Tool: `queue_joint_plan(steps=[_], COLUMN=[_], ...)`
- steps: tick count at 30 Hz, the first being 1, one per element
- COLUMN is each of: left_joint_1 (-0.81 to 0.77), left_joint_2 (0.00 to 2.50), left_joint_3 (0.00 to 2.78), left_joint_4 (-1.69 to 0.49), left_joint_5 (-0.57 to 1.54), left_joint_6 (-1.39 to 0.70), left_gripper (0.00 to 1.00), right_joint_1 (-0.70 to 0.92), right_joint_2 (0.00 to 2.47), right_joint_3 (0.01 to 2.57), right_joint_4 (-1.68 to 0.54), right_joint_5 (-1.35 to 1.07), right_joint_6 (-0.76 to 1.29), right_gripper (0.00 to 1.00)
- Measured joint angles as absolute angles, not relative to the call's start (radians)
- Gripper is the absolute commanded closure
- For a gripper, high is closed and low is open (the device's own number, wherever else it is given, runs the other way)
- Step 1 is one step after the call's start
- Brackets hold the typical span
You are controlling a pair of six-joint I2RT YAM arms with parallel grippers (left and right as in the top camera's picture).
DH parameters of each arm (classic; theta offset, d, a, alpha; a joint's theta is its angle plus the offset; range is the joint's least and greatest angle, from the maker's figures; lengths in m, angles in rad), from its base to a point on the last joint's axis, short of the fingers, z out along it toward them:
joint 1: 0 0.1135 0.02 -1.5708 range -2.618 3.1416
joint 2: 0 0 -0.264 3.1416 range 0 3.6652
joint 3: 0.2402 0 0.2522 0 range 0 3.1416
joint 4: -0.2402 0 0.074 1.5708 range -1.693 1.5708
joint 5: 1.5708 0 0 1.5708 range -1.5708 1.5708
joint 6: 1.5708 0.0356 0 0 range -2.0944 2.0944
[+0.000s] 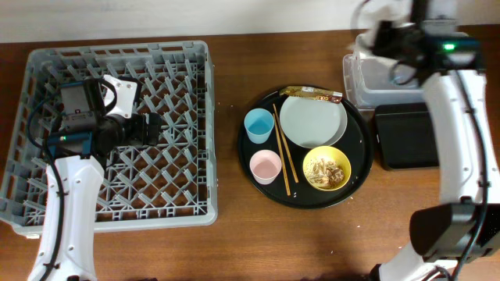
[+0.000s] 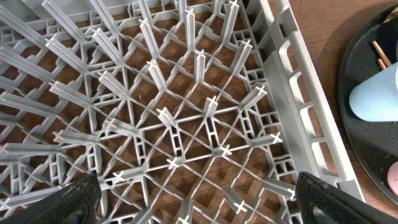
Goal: Sort waste into correct bins and load items into the dishwasher rack
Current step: 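Grasp the crumpled tissue and drop it into the clear bin, then grasp the snack wrapper with the right gripper and drop it in the bin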
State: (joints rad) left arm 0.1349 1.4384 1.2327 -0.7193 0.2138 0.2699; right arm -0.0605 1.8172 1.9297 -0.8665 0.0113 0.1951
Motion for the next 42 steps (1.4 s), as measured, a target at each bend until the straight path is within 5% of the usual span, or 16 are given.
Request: queue_joint_plan(steps=[1, 2, 4, 9, 12, 14, 18, 28, 34, 37, 42], left_joint_1=[0.135, 0.135, 0.135, 0.135, 0.135, 0.135, 0.135, 0.135, 0.135, 0.135, 0.135], left_joint_2=[1.438, 1.438, 1.438, 1.439, 1.439, 1.439, 1.439, 1.440, 1.440, 1.440, 1.440], left_joint_3=[1.233, 1.233, 1.233, 1.233, 1.233, 1.233, 1.233, 1.233, 1.233, 1.233, 1.233], left_joint_4=[-0.719, -0.719, -0.720, -0.719, -0.719, -0.720, -0.719, -0.719, -0.719, -0.719, -0.719], left_joint_5=[0.214, 0.214, 0.214, 0.214, 0.214, 0.214, 0.214, 0.214, 0.214, 0.214, 0.214], left_joint_6=[0.270, 0.270, 0.270, 0.270, 0.270, 0.270, 0.270, 0.270, 0.270, 0.270, 0.270], left_gripper=[0.00, 0.00, 0.00, 0.00, 0.00, 0.00, 0.01, 0.00, 0.00, 0.00, 0.00], right_joint_1=[-0.125, -0.166, -0.199, -0.207, -0.177, -0.059, 0.183, 0.124, 0.118, 0.118, 0.190], right_joint_2=[1.852, 1.907, 1.993, 2.051, 1.972, 1.966, 2.036, 2.248, 2.283, 2.283, 2.283], right_joint_3=[1.929, 1.927, 1.925, 1.922, 1.921, 1.925, 1.925, 1.920, 1.913, 1.913, 1.977], right_joint_4=[-0.844, -0.788, -0.703, -0.676, -0.726, -0.836, -0.922, -0.937, -0.886, -0.878, -0.881], right_joint_5=[0.027, 0.034, 0.041, -0.052, -0.313, -0.233, 0.101, 0.213, 0.217, 0.200, 0.115], right_joint_6=[0.215, 0.230, 0.252, 0.266, 0.264, 0.265, 0.459, 0.455, 0.415, 0.391, 0.116], right_gripper=[0.96, 0.84, 0.02, 0.01, 0.21, 0.30, 0.30, 0.29, 0.43, 0.18, 0.15])
